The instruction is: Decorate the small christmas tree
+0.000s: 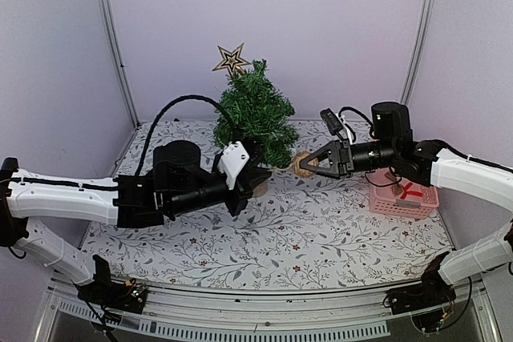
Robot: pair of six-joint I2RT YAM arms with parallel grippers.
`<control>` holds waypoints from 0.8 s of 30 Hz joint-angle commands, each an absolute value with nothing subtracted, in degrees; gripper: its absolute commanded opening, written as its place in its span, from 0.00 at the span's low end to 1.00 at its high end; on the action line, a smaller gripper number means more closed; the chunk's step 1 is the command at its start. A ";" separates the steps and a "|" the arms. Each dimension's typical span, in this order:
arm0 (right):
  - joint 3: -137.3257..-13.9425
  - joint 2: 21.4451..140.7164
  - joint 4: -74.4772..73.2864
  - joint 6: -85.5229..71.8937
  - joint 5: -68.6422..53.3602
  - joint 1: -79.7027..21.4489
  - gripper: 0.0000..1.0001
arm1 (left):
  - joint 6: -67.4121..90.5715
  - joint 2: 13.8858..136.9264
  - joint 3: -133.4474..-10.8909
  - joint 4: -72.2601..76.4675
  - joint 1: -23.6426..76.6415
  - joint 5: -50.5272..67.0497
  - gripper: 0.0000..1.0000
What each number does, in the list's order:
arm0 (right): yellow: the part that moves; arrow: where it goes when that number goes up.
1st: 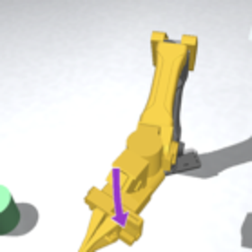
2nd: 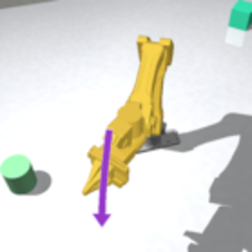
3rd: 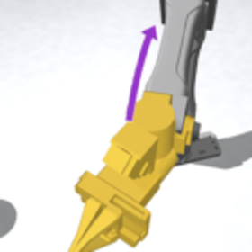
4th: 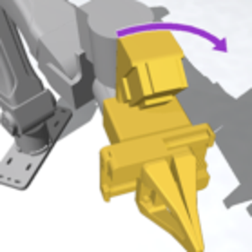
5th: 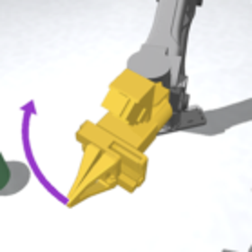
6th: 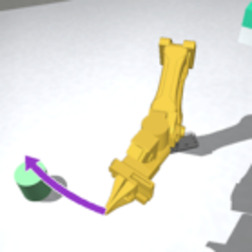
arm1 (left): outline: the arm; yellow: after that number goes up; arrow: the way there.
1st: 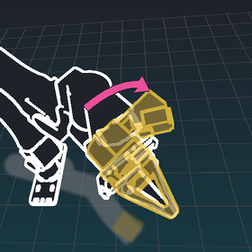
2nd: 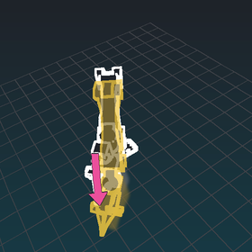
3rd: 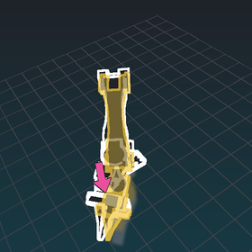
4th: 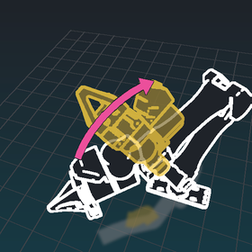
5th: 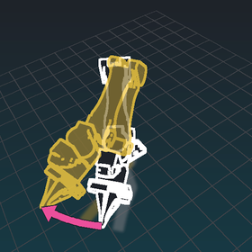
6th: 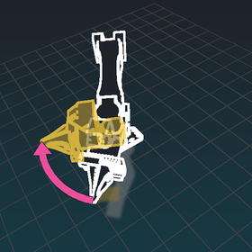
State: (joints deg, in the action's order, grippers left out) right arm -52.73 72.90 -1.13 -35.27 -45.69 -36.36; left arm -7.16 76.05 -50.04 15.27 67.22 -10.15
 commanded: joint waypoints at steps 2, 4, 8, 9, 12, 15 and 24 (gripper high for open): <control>-55.63 74.21 -6.72 -31.10 -42.75 -35.51 0.00 | -10.65 76.86 -52.52 11.56 67.06 -16.72 0.00; -55.40 74.39 -5.94 -31.24 -43.53 -35.47 0.00 | -11.74 76.63 -51.26 12.35 67.06 -16.22 0.00; -55.39 74.70 -3.22 -32.14 -45.61 -35.51 0.00 | -13.11 75.61 -49.01 12.81 67.28 -10.24 0.08; -55.60 74.71 -2.54 -32.31 -46.08 -35.50 0.00 | -13.21 75.25 -48.36 13.17 67.24 -8.11 0.14; -57.16 74.79 -1.38 -31.23 -48.90 -35.51 0.00 | -12.96 74.19 -46.79 13.76 67.50 -3.48 0.25; -59.15 75.09 -2.33 -29.29 -51.41 -35.55 0.00 | -12.87 72.80 -45.59 13.66 67.76 -0.96 0.36; -65.44 76.70 -10.97 -19.65 -58.58 -36.28 0.00 | -10.12 64.10 -40.66 15.77 64.87 4.25 0.31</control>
State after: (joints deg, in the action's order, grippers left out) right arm -62.41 75.53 -6.46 -25.47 -54.24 -35.83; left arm -11.90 67.59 -42.24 13.63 66.94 -0.34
